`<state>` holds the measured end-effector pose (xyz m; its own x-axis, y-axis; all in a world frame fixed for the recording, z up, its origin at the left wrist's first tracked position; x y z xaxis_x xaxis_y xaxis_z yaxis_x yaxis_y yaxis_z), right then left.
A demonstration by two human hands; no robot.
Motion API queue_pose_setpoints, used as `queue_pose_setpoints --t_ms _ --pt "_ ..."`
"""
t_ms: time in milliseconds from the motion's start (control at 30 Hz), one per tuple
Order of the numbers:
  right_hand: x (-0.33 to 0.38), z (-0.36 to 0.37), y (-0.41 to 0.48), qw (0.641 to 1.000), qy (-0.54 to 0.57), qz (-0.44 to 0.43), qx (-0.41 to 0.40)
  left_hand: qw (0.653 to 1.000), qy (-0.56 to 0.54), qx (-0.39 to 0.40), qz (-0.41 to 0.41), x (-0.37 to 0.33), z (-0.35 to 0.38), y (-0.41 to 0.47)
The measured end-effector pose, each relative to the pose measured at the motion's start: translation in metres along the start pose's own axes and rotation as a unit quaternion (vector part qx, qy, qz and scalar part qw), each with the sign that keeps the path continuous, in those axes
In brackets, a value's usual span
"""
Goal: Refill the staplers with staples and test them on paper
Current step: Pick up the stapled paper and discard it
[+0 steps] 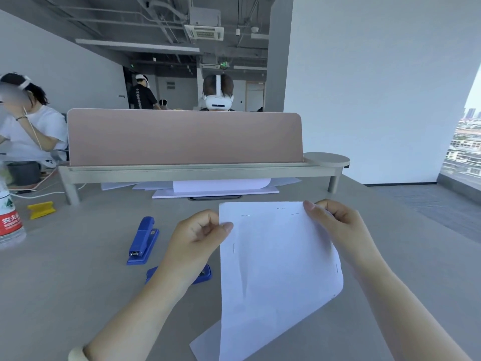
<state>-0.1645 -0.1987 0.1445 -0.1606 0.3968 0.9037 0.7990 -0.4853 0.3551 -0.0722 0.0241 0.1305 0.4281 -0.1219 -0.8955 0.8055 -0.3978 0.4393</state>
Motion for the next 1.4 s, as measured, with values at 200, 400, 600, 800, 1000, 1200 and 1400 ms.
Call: queue_pose_setpoints --t_ms 200,400,600,800,1000,1200,1400 --pt "0.004 -0.003 -0.003 1.0 -0.003 0.0 -0.006 0.999 0.011 0.025 -0.032 -0.003 0.004 -0.006" --pt "0.012 -0.019 0.004 0.999 0.028 0.009 -0.024 0.96 0.182 0.19 -0.096 0.005 0.025 -0.035" --pt "0.035 -0.045 0.016 0.99 0.12 0.004 0.073 0.988 0.017 0.059 -0.143 -0.011 -0.007 -0.014" --pt "-0.002 0.003 -0.007 0.976 0.031 0.068 0.203 0.978 -0.064 0.068 -0.188 -0.005 -0.008 0.002" --pt "-0.022 0.005 -0.006 0.98 0.064 0.074 0.175 0.968 -0.062 0.067 -0.233 0.022 -0.009 -0.007" --pt "-0.034 0.003 -0.014 0.952 0.201 0.086 0.213 0.954 -0.168 0.121 -0.219 0.028 0.008 -0.012" --pt "-0.064 -0.01 -0.011 0.949 0.21 0.145 0.184 0.969 -0.102 0.112 -0.195 0.033 0.014 -0.008"
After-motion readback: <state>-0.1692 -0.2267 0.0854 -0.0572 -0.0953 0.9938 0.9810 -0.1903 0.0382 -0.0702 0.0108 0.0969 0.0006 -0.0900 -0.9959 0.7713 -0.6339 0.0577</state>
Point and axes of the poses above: each hand's wrist, its own y-axis towards the middle knuckle, its own z-axis out of the palm, x = y × z, the point moved 7 cm from there along y, towards the middle knuckle, and after that the axes turned 2 degrees about -y, right-handed, at the moved point
